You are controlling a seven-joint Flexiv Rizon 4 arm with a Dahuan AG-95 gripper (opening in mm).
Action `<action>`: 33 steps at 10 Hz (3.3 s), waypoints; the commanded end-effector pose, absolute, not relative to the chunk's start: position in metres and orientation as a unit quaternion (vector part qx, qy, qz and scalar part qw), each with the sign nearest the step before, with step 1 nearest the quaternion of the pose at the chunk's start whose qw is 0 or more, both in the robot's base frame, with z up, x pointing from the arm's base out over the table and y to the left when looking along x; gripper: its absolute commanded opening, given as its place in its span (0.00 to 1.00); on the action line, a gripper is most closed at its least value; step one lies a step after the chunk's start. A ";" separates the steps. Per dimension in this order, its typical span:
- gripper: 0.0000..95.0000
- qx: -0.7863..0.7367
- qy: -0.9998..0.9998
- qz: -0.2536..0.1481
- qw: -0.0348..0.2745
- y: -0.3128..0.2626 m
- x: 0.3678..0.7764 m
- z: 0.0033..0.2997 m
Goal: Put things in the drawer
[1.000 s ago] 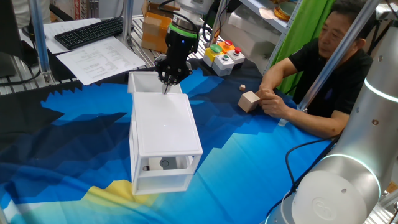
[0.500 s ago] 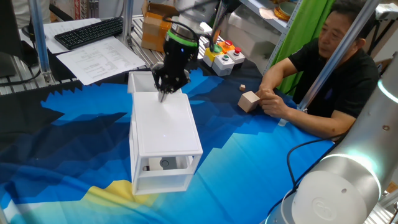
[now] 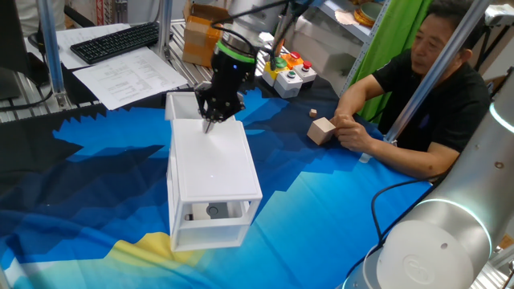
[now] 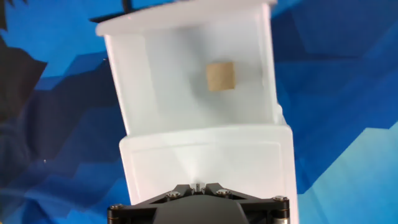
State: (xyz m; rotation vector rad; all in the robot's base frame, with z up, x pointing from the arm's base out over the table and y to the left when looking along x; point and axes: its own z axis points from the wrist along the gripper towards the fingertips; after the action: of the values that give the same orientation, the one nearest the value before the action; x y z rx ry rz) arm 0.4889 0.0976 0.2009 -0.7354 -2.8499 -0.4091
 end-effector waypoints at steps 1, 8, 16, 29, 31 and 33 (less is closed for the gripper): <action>0.00 -0.241 -0.956 -0.139 0.096 0.088 0.488 0.209; 0.00 -0.241 -0.954 -0.144 0.105 0.075 0.491 0.215; 0.00 -0.246 -0.965 -0.077 0.041 0.075 0.491 0.215; 0.00 -0.193 -0.977 -0.070 0.058 0.075 0.491 0.215; 0.00 -0.154 -0.985 -0.054 0.050 0.075 0.491 0.215; 0.00 -0.131 -0.989 -0.056 0.050 0.075 0.491 0.215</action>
State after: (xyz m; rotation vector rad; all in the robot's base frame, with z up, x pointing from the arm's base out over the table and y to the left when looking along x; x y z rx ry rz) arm 0.4929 0.0761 0.2148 -0.4724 -2.9731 -0.1605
